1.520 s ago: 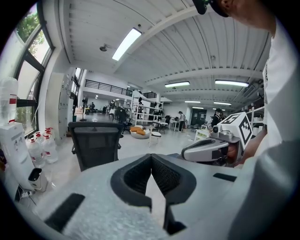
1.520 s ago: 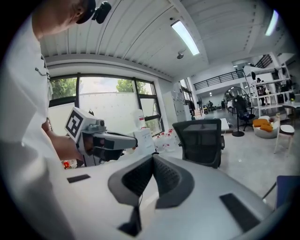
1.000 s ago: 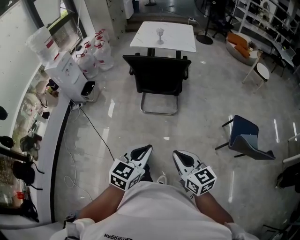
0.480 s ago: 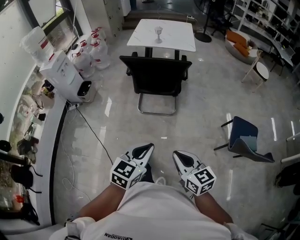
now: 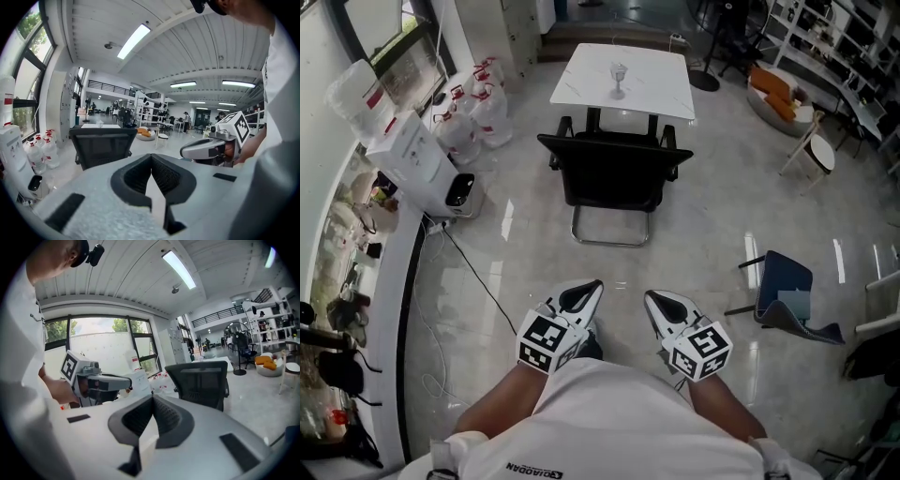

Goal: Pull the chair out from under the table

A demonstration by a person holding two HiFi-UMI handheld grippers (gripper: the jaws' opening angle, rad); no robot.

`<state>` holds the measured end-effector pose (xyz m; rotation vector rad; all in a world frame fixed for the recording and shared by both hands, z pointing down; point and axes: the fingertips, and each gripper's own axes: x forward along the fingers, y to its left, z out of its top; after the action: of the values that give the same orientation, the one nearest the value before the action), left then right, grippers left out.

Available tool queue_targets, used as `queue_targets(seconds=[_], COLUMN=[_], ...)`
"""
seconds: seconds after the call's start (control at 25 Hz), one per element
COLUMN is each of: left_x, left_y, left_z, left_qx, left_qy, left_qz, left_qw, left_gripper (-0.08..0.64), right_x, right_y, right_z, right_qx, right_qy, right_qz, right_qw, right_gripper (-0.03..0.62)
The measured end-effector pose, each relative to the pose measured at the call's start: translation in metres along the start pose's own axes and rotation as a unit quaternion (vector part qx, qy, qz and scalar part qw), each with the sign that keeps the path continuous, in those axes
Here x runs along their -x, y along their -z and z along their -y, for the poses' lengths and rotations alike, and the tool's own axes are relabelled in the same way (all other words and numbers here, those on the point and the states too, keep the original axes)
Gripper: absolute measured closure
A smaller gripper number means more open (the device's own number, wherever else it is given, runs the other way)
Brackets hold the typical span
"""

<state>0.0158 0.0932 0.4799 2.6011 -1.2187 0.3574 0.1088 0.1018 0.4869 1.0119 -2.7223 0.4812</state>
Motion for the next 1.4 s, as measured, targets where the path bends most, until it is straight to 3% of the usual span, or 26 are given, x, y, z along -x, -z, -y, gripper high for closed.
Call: queue_targets(seconds=[0.24, 0.56, 1.12, 1.4], left_x=[-0.018, -0.036, -0.067, -0.095], left_y=[-0.041, -0.048, -0.053, -0.066], left_z=[-0.066, -0.131, -0.175, -0.201], left_qx=[-0.017, -0.030, -0.016, -0.017], left_qy=[0.011, 0.038, 0.063, 0.044], left_qz=[0.022, 0.016, 0.008, 0.006], left_qw=[0.9995, 0.9987, 0.9979, 0.9988], left_gripper=[0.551, 0.551, 0.551, 0.551], right_x=[-0.059, -0.119, -0.164, -0.191], right_y=[-0.047, -0.067, -0.084, -0.105], right_z=[0.015, 0.028, 0.052, 0.086], right_qx=[0.013, 0.006, 0.003, 0.010], right_qy=[0.015, 0.038, 0.056, 0.045], right_qz=[0.017, 0.022, 0.011, 0.022], right_qw=[1.000, 0.999, 0.998, 0.999], right_gripper=[0.586, 0.586, 0.586, 0.586])
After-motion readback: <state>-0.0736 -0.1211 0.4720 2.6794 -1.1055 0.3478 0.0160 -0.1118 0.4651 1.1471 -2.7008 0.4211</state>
